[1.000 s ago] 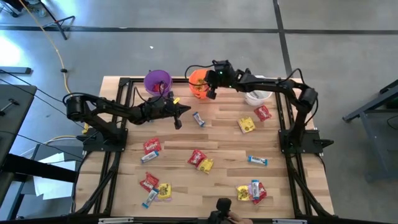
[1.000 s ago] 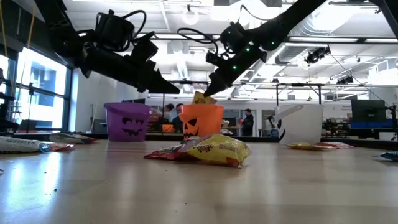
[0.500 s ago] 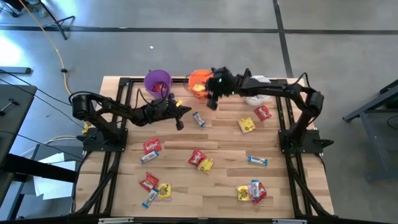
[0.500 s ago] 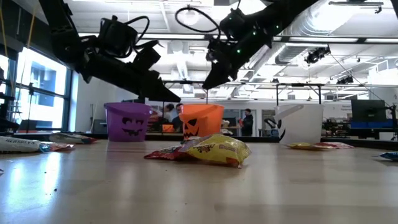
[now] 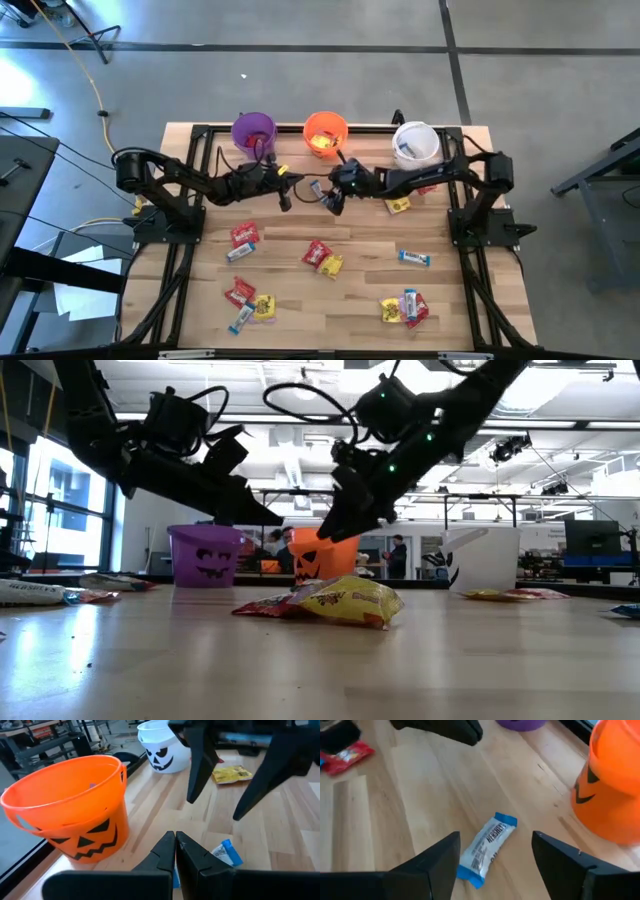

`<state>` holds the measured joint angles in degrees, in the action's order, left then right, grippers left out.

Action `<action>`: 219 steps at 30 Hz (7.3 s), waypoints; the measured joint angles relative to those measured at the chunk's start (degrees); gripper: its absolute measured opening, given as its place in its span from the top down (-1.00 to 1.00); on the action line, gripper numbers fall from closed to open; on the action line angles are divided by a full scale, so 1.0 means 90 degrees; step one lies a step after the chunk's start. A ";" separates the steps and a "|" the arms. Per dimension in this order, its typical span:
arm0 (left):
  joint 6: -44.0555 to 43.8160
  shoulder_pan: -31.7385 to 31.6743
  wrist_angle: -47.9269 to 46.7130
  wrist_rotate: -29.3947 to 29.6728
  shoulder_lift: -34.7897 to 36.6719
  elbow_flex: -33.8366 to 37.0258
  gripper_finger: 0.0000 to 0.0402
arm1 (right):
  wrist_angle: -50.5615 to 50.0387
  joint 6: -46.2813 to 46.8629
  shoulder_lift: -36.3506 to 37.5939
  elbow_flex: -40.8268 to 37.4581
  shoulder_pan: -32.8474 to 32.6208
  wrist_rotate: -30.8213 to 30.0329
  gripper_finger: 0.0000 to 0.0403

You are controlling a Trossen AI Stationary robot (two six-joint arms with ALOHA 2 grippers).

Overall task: Sort candy
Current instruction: Put the white chocolate bar into the white bucket, then put the red candy into the violet bucket, then put the white chocolate bar into the white bucket

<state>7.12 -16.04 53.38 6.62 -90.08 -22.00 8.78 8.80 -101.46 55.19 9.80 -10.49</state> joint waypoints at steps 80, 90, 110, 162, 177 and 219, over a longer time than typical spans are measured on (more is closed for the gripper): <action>-0.2403 0.4488 -0.9134 -0.0301 0.2361 -0.2232 1.00 | -0.4854 -0.1193 0.4633 -0.0914 0.3052 -0.1804 0.43; -0.4903 0.6100 -1.0748 -0.1047 0.1393 -0.2771 1.00 | -0.5094 -0.0697 0.5446 -0.0912 0.1753 -0.1531 0.87; -0.5781 0.6365 -1.0891 -0.1155 -0.0422 -0.3203 0.12 | -0.5103 -0.0360 0.5441 -0.0912 0.0274 -0.2051 1.00; -0.0685 -0.0502 -1.0291 0.2088 0.1768 -0.3912 1.00 | -0.4788 -0.0345 0.5342 -0.0902 -0.0102 -0.2091 1.00; 0.0240 -0.3088 -0.9790 0.1637 0.1600 -0.3907 1.00 | -0.2683 -0.1576 0.3787 -0.0902 0.0025 -0.0854 1.00; 0.0384 -0.0043 -1.2819 0.0697 0.1596 -0.3400 0.38 | -0.2322 -0.1685 0.3690 -0.0912 0.0032 -0.0644 1.00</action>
<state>10.58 -16.43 -61.99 12.89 -75.72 -52.60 -12.12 -6.36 -68.25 46.98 10.09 -16.29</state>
